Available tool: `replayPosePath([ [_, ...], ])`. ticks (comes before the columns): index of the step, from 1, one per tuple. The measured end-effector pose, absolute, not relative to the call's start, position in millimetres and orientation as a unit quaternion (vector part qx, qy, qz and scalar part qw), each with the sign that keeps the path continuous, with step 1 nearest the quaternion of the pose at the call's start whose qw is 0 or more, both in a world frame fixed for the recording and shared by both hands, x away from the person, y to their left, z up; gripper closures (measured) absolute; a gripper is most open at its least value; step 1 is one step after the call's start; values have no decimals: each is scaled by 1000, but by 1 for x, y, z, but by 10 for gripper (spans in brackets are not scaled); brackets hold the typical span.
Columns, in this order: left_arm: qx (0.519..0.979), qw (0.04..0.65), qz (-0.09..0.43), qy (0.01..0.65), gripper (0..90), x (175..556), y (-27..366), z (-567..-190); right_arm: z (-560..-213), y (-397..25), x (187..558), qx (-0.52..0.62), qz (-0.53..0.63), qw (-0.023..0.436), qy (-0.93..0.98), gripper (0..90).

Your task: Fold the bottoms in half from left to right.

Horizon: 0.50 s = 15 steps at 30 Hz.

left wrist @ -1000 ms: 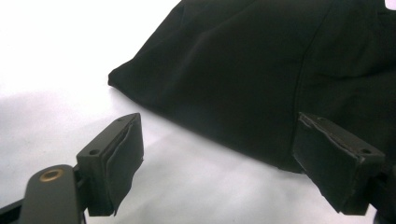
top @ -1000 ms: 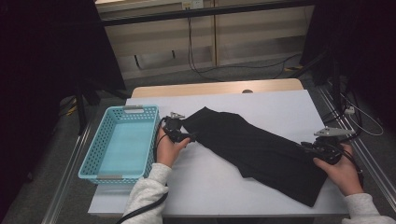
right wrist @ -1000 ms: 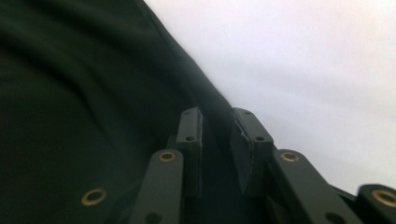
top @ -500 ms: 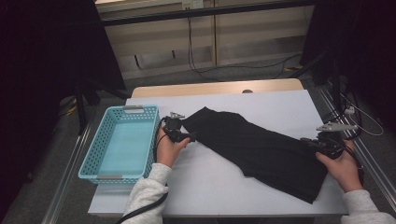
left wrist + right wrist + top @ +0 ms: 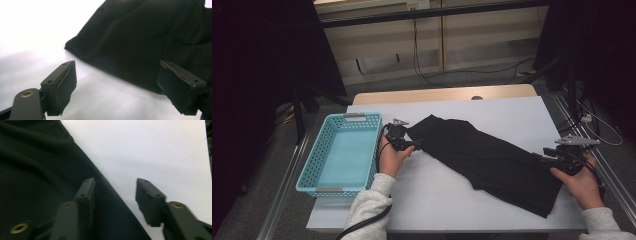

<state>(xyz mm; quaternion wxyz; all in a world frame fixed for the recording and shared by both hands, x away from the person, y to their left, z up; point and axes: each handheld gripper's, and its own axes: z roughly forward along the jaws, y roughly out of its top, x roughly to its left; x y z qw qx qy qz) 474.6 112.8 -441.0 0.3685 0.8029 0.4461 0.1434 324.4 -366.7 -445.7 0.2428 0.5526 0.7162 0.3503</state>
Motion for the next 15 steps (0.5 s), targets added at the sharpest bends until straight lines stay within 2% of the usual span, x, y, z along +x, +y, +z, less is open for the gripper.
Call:
replayPosePath([
  [7, 795, 377, 158, 448, 214, 485, 109, -434, -440, -349, 320, 525, 371, 238, 727, 393],
  [15, 793, 369, 163, 457, 265, 525, 104, -434, -442, -332, 319, 503, 372, 227, 746, 347],
])
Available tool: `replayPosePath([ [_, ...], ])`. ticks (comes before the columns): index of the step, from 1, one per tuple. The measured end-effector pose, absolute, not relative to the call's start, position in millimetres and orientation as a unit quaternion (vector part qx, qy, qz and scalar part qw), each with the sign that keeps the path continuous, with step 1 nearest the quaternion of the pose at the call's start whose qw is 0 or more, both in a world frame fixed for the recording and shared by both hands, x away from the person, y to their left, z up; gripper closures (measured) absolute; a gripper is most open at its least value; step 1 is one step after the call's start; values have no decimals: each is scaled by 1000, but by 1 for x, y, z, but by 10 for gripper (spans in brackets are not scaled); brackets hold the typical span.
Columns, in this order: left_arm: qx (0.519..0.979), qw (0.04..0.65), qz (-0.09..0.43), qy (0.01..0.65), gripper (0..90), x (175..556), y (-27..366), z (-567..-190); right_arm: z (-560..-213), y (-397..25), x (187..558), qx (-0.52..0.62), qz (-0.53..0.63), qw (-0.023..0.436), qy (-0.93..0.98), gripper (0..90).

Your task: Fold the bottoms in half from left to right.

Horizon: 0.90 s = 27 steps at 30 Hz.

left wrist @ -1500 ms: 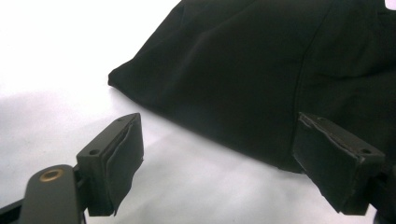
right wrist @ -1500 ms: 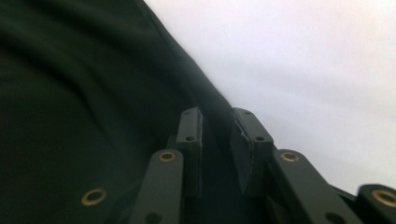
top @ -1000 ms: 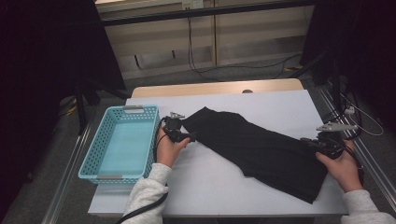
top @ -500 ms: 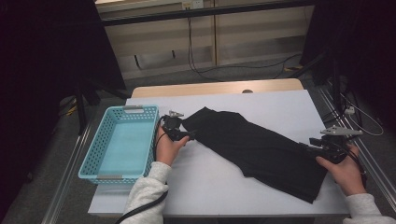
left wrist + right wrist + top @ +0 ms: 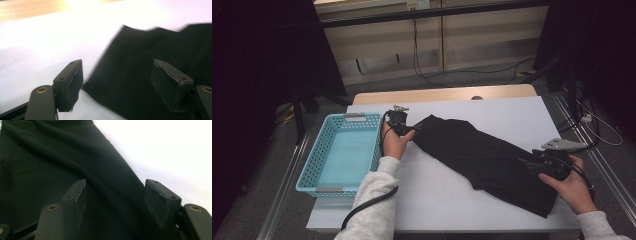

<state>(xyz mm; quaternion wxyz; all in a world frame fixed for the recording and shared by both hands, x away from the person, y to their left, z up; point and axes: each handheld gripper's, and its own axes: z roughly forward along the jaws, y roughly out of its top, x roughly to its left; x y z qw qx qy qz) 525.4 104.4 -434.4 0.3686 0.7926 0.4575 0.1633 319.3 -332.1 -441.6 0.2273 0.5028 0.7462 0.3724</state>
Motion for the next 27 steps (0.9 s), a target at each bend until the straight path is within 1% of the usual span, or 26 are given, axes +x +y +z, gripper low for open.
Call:
replayPosePath([
  [4, 795, 353, 165, 465, 279, 539, 104, -444, -441, -329, 318, 496, 378, 223, 749, 336],
  [6, 803, 339, 155, 464, 265, 542, 103, -449, -441, -330, 317, 494, 382, 222, 749, 330],
  [8, 808, 327, 160, 464, 263, 542, 102, -454, -441, -331, 317, 494, 382, 223, 749, 326],
  [11, 807, 327, 158, 465, 260, 543, 102, -458, -442, -332, 316, 493, 381, 221, 751, 326],
  [13, 806, 328, 161, 466, 265, 543, 101, -458, -442, -332, 315, 494, 381, 221, 750, 326],
  [15, 808, 326, 162, 464, 298, 542, 102, -458, -441, -333, 315, 494, 380, 222, 750, 326],
  [16, 807, 326, 157, 467, 339, 542, 102, -456, -441, -333, 314, 493, 380, 222, 750, 326],
  [18, 811, 324, 145, 466, 508, 538, 100, -453, -441, -333, 314, 493, 380, 222, 750, 326],
  [20, 807, 325, 131, 475, 616, 535, 99, -452, -441, -333, 313, 494, 380, 222, 749, 326],
  [22, 805, 326, 107, 484, 784, 530, 98, -450, -441, -333, 313, 493, 382, 221, 749, 326],
  [23, 805, 326, 107, 484, 846, 530, 98, -450, -441, -333, 313, 493, 382, 221, 749, 326],
  [24, 803, 326, 106, 487, 861, 526, 96, -449, -441, -332, 314, 495, 380, 221, 750, 326],
  [27, 803, 314, 74, 501, 866, 515, 99, -441, -441, -331, 314, 492, 382, 220, 751, 326],
])
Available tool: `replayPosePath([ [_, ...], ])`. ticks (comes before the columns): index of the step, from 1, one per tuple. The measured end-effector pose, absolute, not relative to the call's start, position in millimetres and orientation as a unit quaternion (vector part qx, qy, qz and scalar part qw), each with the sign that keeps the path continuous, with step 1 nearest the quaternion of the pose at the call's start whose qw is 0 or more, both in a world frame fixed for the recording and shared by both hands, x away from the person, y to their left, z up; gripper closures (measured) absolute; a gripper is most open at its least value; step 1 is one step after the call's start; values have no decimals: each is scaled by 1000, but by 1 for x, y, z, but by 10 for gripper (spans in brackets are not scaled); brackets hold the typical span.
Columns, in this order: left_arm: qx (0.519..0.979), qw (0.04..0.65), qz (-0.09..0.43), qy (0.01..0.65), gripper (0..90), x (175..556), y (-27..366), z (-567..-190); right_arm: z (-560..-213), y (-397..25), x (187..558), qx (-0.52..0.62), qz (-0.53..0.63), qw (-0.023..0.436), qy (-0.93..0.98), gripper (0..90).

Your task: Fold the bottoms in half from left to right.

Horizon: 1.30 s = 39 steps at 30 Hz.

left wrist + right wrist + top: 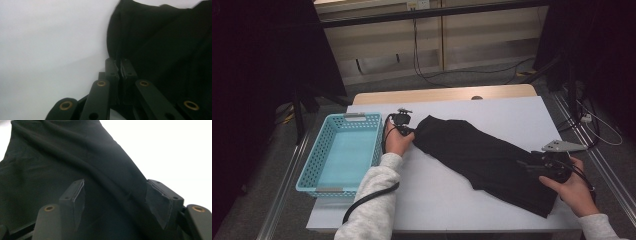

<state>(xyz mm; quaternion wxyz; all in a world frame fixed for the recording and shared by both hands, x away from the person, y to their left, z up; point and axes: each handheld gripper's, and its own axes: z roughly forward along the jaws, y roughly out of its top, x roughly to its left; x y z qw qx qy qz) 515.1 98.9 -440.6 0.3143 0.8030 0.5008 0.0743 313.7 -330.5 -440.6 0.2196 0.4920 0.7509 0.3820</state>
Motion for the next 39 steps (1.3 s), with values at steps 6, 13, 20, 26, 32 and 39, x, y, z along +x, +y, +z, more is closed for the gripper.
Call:
replayPosePath([
  [6, 794, 316, 79, 514, 867, 500, 116, -425, -438, -326, 313, 484, 384, 219, 755, 326],
  [13, 782, 320, 121, 521, 478, 503, 122, -427, -439, -323, 314, 479, 381, 216, 761, 316],
  [20, 810, 344, 140, 454, 400, 523, 97, -438, -439, -323, 314, 480, 383, 215, 759, 308],
  [26, 818, 343, 152, 437, 427, 532, 82, -445, -439, -324, 314, 480, 384, 215, 759, 306],
  [32, 826, 358, 149, 410, 420, 538, 68, -448, -439, -324, 314, 479, 386, 212, 760, 304],
  [39, 836, 354, 140, 396, 552, 537, 55, -456, -441, -323, 314, 477, 383, 209, 763, 303],
])
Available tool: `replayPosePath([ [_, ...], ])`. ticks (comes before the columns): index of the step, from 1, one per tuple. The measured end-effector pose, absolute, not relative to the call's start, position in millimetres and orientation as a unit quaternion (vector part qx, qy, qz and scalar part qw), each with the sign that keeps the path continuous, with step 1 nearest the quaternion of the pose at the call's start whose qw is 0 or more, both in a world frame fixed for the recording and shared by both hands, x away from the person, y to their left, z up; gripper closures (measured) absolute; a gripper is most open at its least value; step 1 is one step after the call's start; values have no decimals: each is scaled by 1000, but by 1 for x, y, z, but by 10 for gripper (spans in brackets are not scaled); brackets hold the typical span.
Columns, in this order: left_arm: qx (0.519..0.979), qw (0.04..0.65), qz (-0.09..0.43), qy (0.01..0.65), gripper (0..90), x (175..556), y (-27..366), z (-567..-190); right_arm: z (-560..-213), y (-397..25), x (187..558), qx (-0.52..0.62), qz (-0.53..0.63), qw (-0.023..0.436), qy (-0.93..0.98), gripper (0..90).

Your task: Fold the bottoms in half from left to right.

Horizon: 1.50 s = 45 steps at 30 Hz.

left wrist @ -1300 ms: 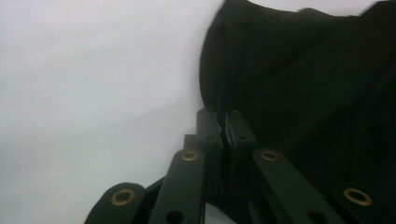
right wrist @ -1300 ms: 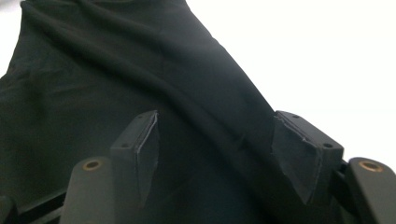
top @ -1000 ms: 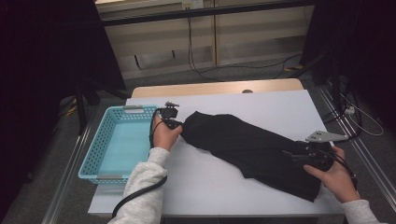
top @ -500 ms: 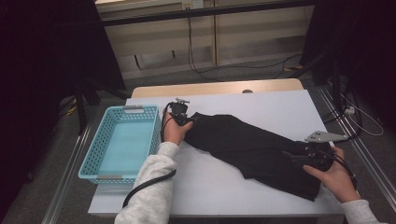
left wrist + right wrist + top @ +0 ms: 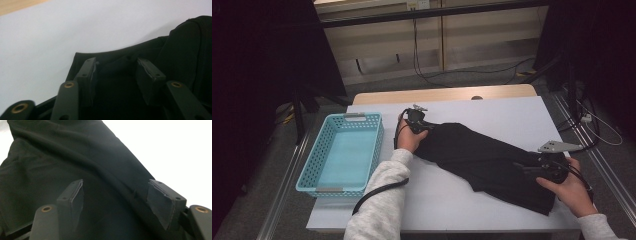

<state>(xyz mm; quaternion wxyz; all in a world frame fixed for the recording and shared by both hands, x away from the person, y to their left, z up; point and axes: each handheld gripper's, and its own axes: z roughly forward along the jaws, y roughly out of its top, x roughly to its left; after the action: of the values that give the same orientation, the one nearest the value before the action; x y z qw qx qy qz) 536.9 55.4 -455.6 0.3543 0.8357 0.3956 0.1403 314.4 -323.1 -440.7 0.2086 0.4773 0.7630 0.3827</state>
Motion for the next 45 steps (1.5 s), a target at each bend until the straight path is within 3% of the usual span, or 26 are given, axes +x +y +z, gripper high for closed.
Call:
replayPosePath([
  [5, 837, 352, 122, 400, 778, 533, 53, -453, -441, -323, 315, 476, 382, 208, 764, 302],
  [9, 834, 349, 105, 414, 871, 531, 56, -451, -441, -323, 315, 477, 383, 209, 763, 299],
  [24, 802, 368, 86, 462, 876, 538, 93, -413, -441, -321, 313, 475, 381, 208, 765, 293],
  [30, 793, 352, 110, 485, 797, 542, 99, -418, -440, -320, 313, 473, 385, 208, 764, 288],
  [32, 796, 343, 125, 483, 584, 542, 100, -422, -440, -321, 313, 474, 386, 207, 764, 288],
  [33, 796, 343, 125, 483, 554, 542, 100, -422, -440, -321, 313, 474, 386, 207, 764, 288],
  [35, 797, 344, 113, 483, 554, 542, 100, -426, -439, -321, 312, 474, 387, 208, 763, 287],
  [37, 803, 336, 122, 478, 491, 539, 100, -431, -439, -322, 311, 473, 388, 207, 763, 286],
  [42, 809, 316, 133, 478, 509, 540, 101, -438, -439, -323, 311, 474, 388, 207, 763, 285],
  [45, 817, 298, 145, 472, 460, 540, 100, -445, -438, -324, 310, 474, 390, 207, 762, 283],
])
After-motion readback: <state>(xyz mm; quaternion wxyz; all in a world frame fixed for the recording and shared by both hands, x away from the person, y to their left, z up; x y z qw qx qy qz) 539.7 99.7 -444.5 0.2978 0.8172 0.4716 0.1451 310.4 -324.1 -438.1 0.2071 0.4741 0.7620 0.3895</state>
